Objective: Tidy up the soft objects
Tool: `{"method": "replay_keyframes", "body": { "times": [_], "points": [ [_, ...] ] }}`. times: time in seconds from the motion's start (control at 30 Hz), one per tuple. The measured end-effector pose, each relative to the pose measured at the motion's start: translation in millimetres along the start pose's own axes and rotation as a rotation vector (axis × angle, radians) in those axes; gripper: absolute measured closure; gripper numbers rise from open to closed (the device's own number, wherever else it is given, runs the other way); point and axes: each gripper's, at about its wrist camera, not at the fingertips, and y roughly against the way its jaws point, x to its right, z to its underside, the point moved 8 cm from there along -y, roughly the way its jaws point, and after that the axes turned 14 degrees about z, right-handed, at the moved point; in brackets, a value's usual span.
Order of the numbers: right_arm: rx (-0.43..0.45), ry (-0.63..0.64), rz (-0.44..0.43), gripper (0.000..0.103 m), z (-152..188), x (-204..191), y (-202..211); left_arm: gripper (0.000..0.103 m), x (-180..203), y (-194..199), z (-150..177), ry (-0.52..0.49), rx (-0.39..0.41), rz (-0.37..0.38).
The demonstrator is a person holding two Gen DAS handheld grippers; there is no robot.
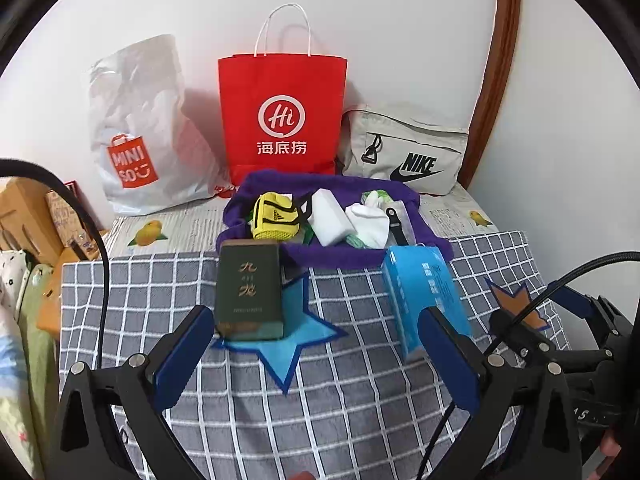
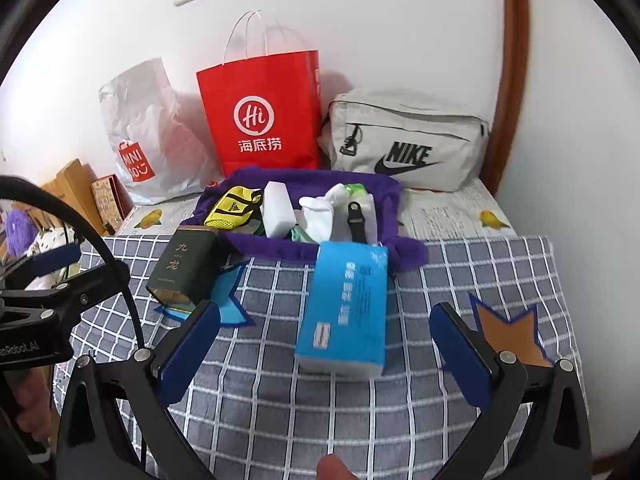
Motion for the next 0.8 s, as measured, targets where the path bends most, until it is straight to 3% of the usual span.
{"method": "replay_keyframes", "body": {
  "times": [0.33,0.8],
  "points": [
    [-0.032,-0.057,-0.006,0.000,22.5,21.4,23.9,0.000,4.6,30.5,18.1,-0.020,0.022,-0.053],
    [-0.004,-0.054,0.001,0.000,24.0,27.7,47.8,0.000,16.6,42.7,24.2,-0.032,0.028,-0.039]
  ]
}}
